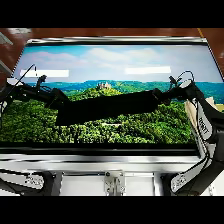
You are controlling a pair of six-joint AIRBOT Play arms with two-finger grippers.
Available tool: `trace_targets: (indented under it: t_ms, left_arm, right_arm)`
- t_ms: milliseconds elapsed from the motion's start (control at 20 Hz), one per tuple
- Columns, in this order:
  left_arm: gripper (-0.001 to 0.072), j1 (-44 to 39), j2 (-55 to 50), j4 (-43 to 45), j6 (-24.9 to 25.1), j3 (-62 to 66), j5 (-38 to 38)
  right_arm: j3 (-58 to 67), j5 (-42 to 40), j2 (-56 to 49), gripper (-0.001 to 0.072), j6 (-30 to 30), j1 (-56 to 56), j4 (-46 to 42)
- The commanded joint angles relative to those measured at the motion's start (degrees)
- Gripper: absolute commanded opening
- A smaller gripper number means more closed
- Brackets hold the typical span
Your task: Fold the shirts.
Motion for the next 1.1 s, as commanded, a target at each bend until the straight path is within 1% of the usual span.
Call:
trace_targets:
  t_ms: [0, 50, 100, 250, 400, 450, 500, 600, 750, 800, 850, 950, 1050]
  left_arm:
    - [0.0216, -4.24, 0.04, -7.61, 0.92, 0.07, 4.83]
    - [0.0045, -6.29, 0.00, -10.01, 2.97, 0.07, 6.56]
    - [0.0035, -8.66, -0.04, -12.09, 4.79, 0.04, 8.83]
    - [0.0035, -19.80, -1.05, -15.39, 5.11, 0.04, 20.11]
    - [0.0034, -32.28, -3.74, -15.72, 4.87, 0.04, 31.34]
    - [0.0034, -35.82, -4.83, -16.52, 3.89, 0.07, 34.97]
    - [0.0034, -39.08, -6.08, -18.51, 2.73, 0.07, 38.69]
    - [0.0034, -43.91, -8.57, -25.38, 2.56, 0.09, 44.24]
    - [0.0034, -48.76, -12.28, -34.53, 3.23, 0.17, 45.72]
    - [0.0033, -49.72, -13.29, -36.39, 4.61, 0.17, 45.72]
    - [0.0033, -49.72, -13.62, -37.33, 8.13, 0.13, 45.55]
    - [0.0033, -46.99, -12.52, -37.24, 11.13, 0.13, 44.15]
    - [0.0032, -42.03, -9.03, -36.09, 14.43, 0.09, 43.06]
  right_arm:
    - [0.13, 0.42, 3.96, 0.0067, -5.64, 0.90, 2.32]
    - [0.13, 0.74, 6.71, 0.0067, -6.27, 0.90, 2.34]
    - [0.13, 1.16, 9.31, 0.0067, -6.29, 0.90, 2.34]
    - [0.13, 5.86, 21.20, 0.0067, -6.10, 1.40, 2.54]
    - [0.11, 9.53, 31.10, 0.0067, -1.79, 4.48, 2.40]
    - [0.13, 9.81, 34.10, 0.0067, -0.55, 6.16, 2.38]
    - [0.11, 10.08, 36.54, 0.0067, 1.27, 7.69, 2.19]
    - [0.11, 11.37, 40.74, 0.0067, 6.08, 10.78, 0.28]
    - [0.11, 12.44, 45.44, 0.0067, 11.28, 13.90, -3.67]
    - [0.11, 12.63, 46.38, 0.0067, 12.13, 14.21, -4.07]
    - [0.11, 13.18, 47.04, 0.0067, 12.79, 14.16, -4.17]
    - [0.11, 14.12, 47.06, 0.0067, 13.18, 14.08, -4.98]
    - [0.11, 14.38, 45.94, 0.0067, 12.94, 14.21, -5.55]
